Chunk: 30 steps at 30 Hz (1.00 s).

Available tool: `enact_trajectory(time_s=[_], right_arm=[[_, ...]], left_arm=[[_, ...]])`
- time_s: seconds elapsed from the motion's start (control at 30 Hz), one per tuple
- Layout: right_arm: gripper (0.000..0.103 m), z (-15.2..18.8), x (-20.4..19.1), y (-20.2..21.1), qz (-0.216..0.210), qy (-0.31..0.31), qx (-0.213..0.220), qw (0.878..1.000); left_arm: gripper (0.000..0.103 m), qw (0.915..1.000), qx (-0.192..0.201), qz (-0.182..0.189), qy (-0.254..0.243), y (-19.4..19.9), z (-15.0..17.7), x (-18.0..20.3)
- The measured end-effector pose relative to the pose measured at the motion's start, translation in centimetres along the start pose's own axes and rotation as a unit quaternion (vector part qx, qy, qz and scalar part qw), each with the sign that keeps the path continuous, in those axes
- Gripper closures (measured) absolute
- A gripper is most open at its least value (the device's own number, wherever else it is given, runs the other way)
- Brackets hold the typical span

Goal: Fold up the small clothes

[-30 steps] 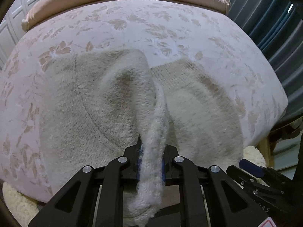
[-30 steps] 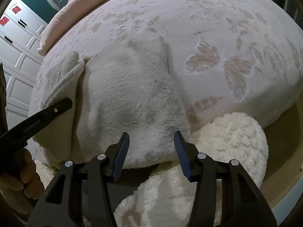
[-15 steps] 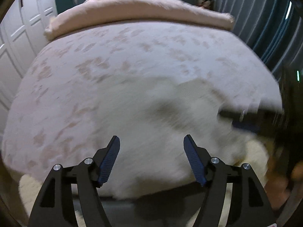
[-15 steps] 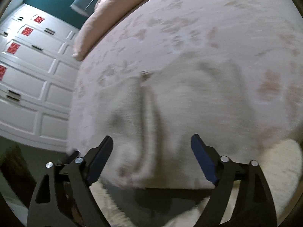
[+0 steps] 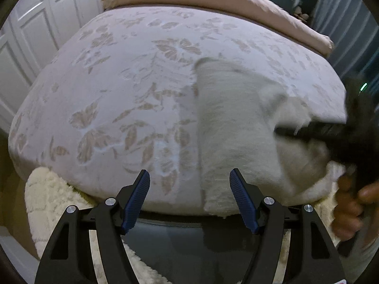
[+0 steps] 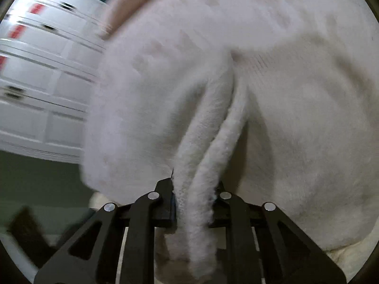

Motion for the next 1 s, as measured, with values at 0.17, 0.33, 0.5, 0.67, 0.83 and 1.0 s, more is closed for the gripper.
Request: enact_trajectory(time_s=[0.17,0.33,0.5,0.67,0.83,1.0], right_arm=[[0.089,-0.8,-3.2,10.4,-0.044,0.066,0.123,0.989],[0.089,1.9,5.5,11.7,0.082,0.021,0.123,0.989],[0.089,5.0,14.3,7.9,0.113,-0.083,0.08,0.987],[0.088,4.1,12.7,7.9,0.128,-0.054,0.085,0.987],[0.088,2.4,7.6,12.4,0.045,0.015,0.123,0.991],[0.088,1.2,8.0,11.9,0.039,0.041,0.125,0.99]], left_arm=[[0.035,0.9993,0.015,0.015,-0.03,0.5,-0.4,2.2],[0.035,0.9982,0.012,0.03,-0.05,-0.1,-0.7,4.9],[0.035,0.9965,0.001,0.035,-0.075,-0.9,-0.8,7.7],[0.035,0.9957,-0.01,0.043,-0.081,-1.3,-0.8,9.4],[0.035,0.9936,0.002,0.055,-0.099,-0.6,-0.8,11.2],[0.034,0.9928,0.001,0.039,-0.113,-1.6,-0.8,12.4]])
Point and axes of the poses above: each gripper's, at about its wrist camera, not at the fingertips, and y roughly against the way its jaws point, x to its right, z to its underside, the point moved 3 cm from there along -y, roughly the way its jaws point, and after that the axes turned 6 degrees about -z, right-handed, at the moved point
